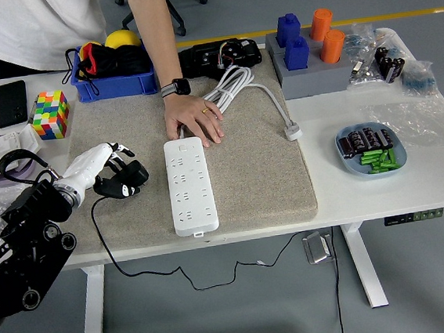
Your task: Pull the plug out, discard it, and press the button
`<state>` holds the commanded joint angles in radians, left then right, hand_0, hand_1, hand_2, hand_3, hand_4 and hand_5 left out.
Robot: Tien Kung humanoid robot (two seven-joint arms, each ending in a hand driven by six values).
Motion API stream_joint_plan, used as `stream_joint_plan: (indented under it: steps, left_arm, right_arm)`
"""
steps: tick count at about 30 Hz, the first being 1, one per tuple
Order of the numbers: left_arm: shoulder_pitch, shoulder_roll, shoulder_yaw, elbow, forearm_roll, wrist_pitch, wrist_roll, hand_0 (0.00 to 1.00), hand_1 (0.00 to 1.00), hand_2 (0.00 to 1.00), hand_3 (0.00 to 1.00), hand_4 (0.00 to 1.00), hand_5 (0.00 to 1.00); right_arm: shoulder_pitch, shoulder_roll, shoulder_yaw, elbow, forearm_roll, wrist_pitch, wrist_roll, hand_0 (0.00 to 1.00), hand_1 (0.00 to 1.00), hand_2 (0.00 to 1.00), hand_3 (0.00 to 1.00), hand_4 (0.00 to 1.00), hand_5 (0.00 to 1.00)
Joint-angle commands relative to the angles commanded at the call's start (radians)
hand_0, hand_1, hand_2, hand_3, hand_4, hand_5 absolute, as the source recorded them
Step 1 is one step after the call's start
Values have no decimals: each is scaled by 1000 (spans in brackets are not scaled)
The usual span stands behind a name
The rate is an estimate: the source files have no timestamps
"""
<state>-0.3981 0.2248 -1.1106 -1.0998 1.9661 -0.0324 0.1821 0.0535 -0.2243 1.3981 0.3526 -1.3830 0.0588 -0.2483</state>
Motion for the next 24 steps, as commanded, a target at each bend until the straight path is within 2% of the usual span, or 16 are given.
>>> stream_joint_plan:
  steps: [4,6,10,11,14,16,17,22,23,24]
  left_arm:
    - [-1,0,-1,-5,-2,6,-1,854,946,962,984,998,68]
    - [-1,0,-2,-9,0,6,0,885,974,991,998,998,88]
    - [-3,3,1,-37,-14,20,-7,885,974,991,998,998,88]
    - [-8,4,3,-55,-30,31,-13,847,925,945,960,998,72]
    - [-28,5,13,-84,-66,47,-26,847,925,945,960,998,72]
    - [-58,3,38,-88,-96,42,-26,847,925,945,960,998,72]
    - [-71,0,51,-83,-100,35,-21,663,581,567,852,646,2]
    - [-136,-22,111,-37,-122,10,4,663,581,567,852,646,2]
    - [-149,-27,124,-27,-131,7,8,168,179,219,636,180,2]
    - [-159,-31,134,-18,-138,6,9,168,179,219,636,180,2]
  right_arm:
    - [1,0,1,1,0,0,0,748,700,710,722,784,617]
    - [1,0,0,1,0,0,0,748,699,710,722,784,617]
    - [0,0,1,1,0,0,0,748,699,710,722,784,617]
    - [0,0,1,1,0,0,0,749,699,710,722,784,616]
    - [-1,0,1,0,0,0,0,749,699,710,722,784,616]
    - [0,-1,-1,-1,1,-1,0,749,699,710,722,784,616]
    - [0,0,-2,0,2,0,0,748,699,710,722,785,616]
    - [4,1,-5,2,5,-1,1,748,699,710,722,785,616]
    - [3,1,-5,1,5,0,1,748,700,711,722,786,616]
    - [3,1,-4,0,5,0,0,748,700,711,722,786,616]
